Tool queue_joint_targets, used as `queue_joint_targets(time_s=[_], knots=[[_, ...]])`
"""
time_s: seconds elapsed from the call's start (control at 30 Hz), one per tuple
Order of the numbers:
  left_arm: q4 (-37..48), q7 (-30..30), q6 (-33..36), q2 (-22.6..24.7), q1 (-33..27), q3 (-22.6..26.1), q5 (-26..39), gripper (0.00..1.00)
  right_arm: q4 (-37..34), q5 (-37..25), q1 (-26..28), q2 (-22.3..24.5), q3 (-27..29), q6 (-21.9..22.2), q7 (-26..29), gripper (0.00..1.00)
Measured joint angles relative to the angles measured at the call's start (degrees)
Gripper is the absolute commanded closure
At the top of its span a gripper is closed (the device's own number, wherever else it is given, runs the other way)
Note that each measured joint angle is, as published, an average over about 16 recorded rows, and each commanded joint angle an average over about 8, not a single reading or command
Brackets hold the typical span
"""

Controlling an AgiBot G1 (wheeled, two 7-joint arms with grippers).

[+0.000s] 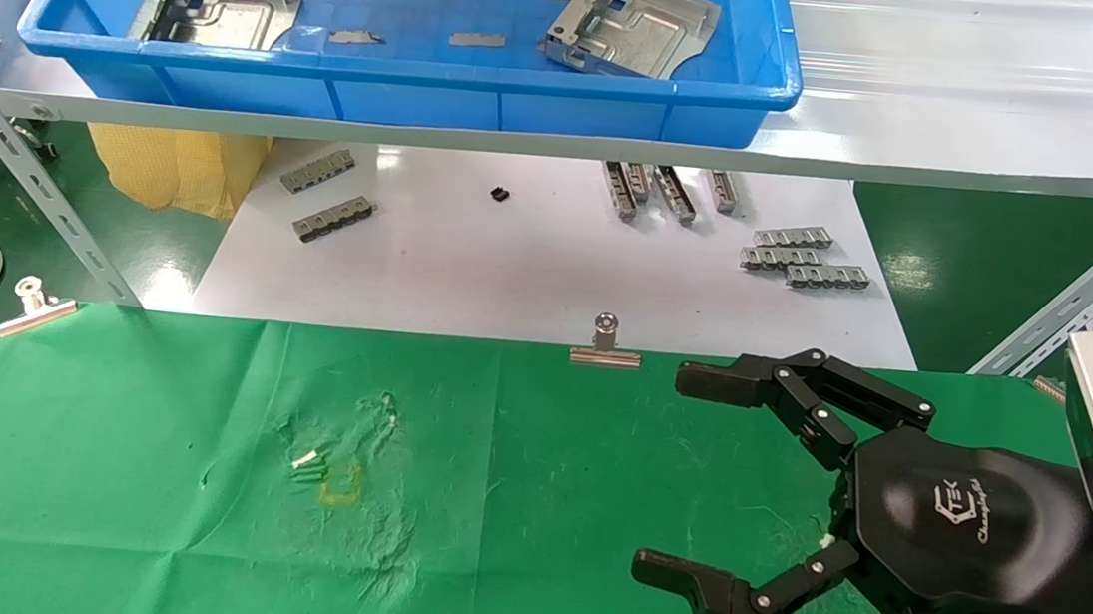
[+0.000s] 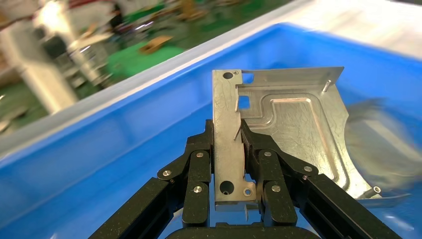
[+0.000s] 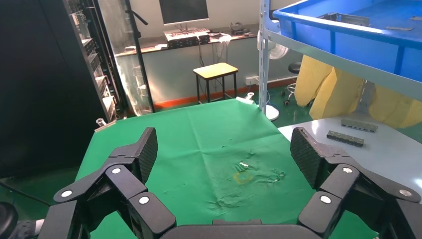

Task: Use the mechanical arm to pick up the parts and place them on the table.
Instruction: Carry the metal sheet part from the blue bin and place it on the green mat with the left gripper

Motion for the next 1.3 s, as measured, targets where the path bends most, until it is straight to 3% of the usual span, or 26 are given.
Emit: queue_joint_targets(time_s=[0.33, 0.53, 0.87, 1.17, 1.23, 1.3], knots=[[-2.54, 11.41, 23.1, -6.49, 2.03, -1.65, -3.64, 1.0, 0.0, 0.0, 0.0, 0.0, 0.0, 0.0, 0.0, 0.0], [-6.67, 16.68, 31.49, -10.53, 5.25, -0.2, -5.11, 1.0, 0.0, 0.0, 0.0, 0.0, 0.0, 0.0, 0.0, 0.0], [-15.2, 22.58, 33.94, -16.2, 14.0, 8.53, -4.99, 1.0, 0.0, 0.0, 0.0, 0.0, 0.0, 0.0, 0.0, 0.0], [-13.5, 28.55, 31.93, -15.78, 18.48, 16.16, -1.16, 0.99, 0.0, 0.0, 0.0, 0.0, 0.0, 0.0, 0.0, 0.0], [-12.06, 29.82, 31.14, -15.09, 18.85, 17.15, -0.22, 0.91, 0.0, 0.0, 0.0, 0.0, 0.0, 0.0, 0.0, 0.0], [-10.61, 31.11, 30.27, -14.32, 19.1, 17.94, 0.67, 0.66, 0.0, 0.0, 0.0, 0.0, 0.0, 0.0, 0.0, 0.0]])
